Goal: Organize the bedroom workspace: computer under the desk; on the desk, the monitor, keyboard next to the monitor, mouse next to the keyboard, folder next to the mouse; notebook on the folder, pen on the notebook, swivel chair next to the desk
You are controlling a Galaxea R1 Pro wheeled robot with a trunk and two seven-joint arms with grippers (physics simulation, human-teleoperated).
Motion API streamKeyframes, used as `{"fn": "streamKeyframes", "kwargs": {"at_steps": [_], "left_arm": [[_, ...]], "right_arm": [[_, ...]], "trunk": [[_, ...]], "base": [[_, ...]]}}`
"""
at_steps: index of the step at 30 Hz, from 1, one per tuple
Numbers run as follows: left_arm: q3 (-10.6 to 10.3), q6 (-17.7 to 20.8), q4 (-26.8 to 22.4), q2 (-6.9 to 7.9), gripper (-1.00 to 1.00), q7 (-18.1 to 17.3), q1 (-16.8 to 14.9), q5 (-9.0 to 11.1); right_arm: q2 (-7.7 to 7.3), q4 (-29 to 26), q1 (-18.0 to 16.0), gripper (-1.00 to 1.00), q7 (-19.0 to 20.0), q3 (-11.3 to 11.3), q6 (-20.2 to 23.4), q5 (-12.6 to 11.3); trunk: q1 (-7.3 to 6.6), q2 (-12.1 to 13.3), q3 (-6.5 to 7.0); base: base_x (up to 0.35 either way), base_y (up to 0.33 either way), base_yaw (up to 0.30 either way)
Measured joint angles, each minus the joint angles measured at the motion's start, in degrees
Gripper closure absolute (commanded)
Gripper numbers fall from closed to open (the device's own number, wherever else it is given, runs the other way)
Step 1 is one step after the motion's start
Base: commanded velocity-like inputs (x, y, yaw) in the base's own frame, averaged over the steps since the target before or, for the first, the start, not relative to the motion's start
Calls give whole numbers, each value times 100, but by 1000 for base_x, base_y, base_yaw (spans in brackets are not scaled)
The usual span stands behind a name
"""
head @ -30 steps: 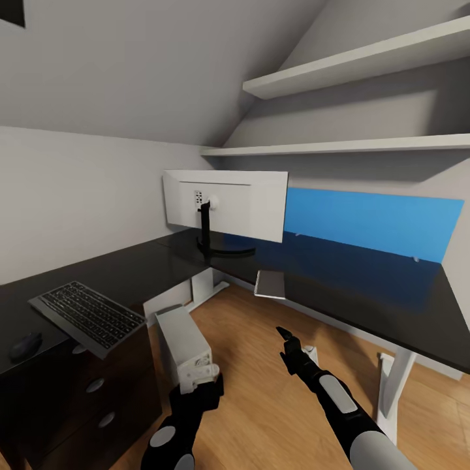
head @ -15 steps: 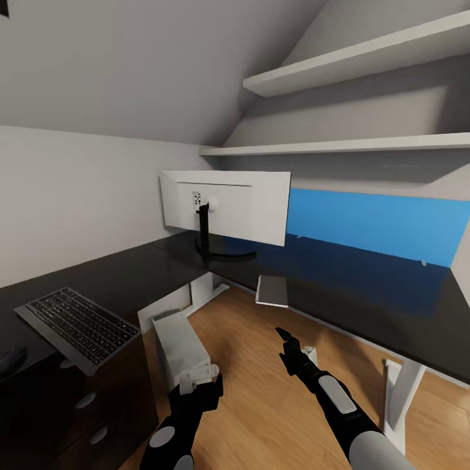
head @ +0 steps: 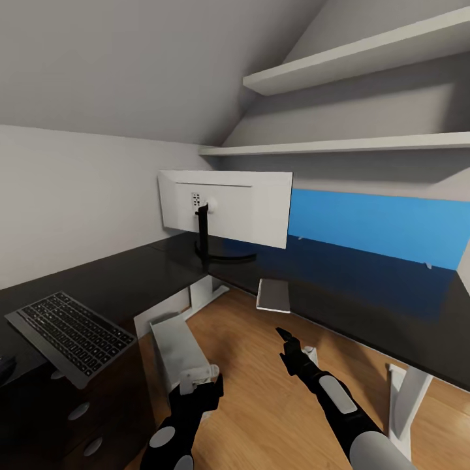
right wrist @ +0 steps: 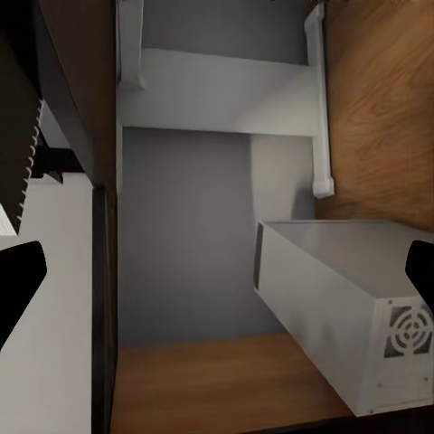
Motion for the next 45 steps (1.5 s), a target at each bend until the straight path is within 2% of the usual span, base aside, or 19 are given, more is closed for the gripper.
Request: {"fn": "streamKeyframes", "kwargs": {"at_steps": [24, 27, 32, 42, 45], "left_arm": [[0, 15, 3, 0, -100, -4, 0, -2], [-2, 17, 13, 0, -100, -4, 0, -3], [-7, 19, 24, 1, -100, -7, 0, -3], [-8, 16, 26, 0, -100, -12, 0, -4], [-8, 16, 26, 1, -100, -13, 0, -3]], "right_arm": [[71, -24, 0, -100, 1, 29, -42, 6], [113, -29, 0, -100, 8, 35, -75, 9], [279, -29, 0, -100, 7, 33, -250, 21], [329, -35, 0, -100, 12, 36, -398, 33], [333, -42, 0, -100, 13, 104, -532, 38]], "trunk": [[0, 0, 0], [0, 0, 0], [0, 0, 0], [0, 0, 0], [0, 0, 0]], "base": [[1, 0, 0], [0, 0, 0], [0, 0, 0], [0, 0, 0], [0, 0, 0]]}}
